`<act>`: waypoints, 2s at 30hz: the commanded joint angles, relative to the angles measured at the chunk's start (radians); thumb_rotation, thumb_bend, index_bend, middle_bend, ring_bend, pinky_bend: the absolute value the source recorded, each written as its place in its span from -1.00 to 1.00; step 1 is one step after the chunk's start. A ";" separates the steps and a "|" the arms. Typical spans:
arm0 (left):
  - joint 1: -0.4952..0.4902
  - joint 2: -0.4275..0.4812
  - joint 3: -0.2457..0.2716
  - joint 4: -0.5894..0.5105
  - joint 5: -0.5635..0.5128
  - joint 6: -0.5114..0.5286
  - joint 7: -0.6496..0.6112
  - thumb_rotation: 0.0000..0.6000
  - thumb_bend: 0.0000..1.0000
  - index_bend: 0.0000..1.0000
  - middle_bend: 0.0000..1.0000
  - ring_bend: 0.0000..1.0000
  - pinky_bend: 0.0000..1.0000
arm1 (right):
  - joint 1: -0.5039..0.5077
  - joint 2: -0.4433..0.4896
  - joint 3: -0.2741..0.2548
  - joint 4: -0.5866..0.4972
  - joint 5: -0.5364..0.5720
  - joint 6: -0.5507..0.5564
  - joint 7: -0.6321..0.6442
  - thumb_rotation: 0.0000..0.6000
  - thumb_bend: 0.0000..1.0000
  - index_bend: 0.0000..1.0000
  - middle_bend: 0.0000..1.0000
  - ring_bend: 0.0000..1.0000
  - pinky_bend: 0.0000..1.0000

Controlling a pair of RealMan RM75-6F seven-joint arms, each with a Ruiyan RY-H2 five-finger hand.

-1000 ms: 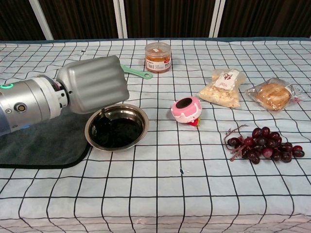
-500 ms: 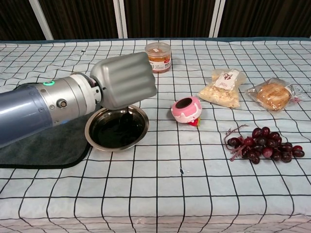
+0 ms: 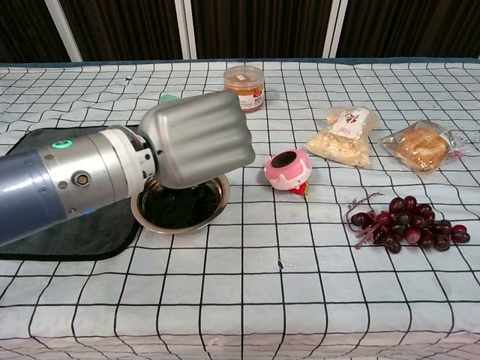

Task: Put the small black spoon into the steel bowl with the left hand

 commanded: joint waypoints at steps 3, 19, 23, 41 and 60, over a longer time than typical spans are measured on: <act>0.026 0.053 0.027 -0.030 0.005 0.010 0.003 1.00 -0.05 0.47 0.84 0.77 0.56 | 0.002 -0.002 -0.002 -0.002 -0.001 -0.005 -0.006 1.00 -0.55 -1.00 -0.98 -0.80 -0.57; 0.043 0.038 -0.012 0.084 0.051 -0.012 -0.102 1.00 -0.05 0.46 0.84 0.77 0.56 | 0.002 -0.003 0.001 -0.006 0.011 -0.008 -0.015 1.00 -0.55 -1.00 -0.98 -0.80 -0.57; 0.049 0.016 -0.019 0.133 0.072 -0.016 -0.138 1.00 -0.06 0.45 0.84 0.77 0.56 | 0.000 -0.001 0.001 -0.008 0.012 -0.007 -0.013 1.00 -0.55 -1.00 -0.98 -0.80 -0.57; 0.124 0.071 -0.062 0.030 0.056 0.048 -0.189 1.00 -0.90 -0.55 0.79 0.73 0.56 | -0.001 -0.002 0.005 -0.011 0.023 -0.008 -0.022 1.00 -0.55 -1.00 -0.98 -0.80 -0.57; 0.558 0.527 -0.062 -0.405 -0.014 0.438 -0.930 1.00 -0.88 -0.61 -0.54 -0.65 -0.50 | 0.010 -0.019 0.002 0.001 0.022 -0.021 -0.080 1.00 -0.56 -1.00 -0.98 -0.82 -0.57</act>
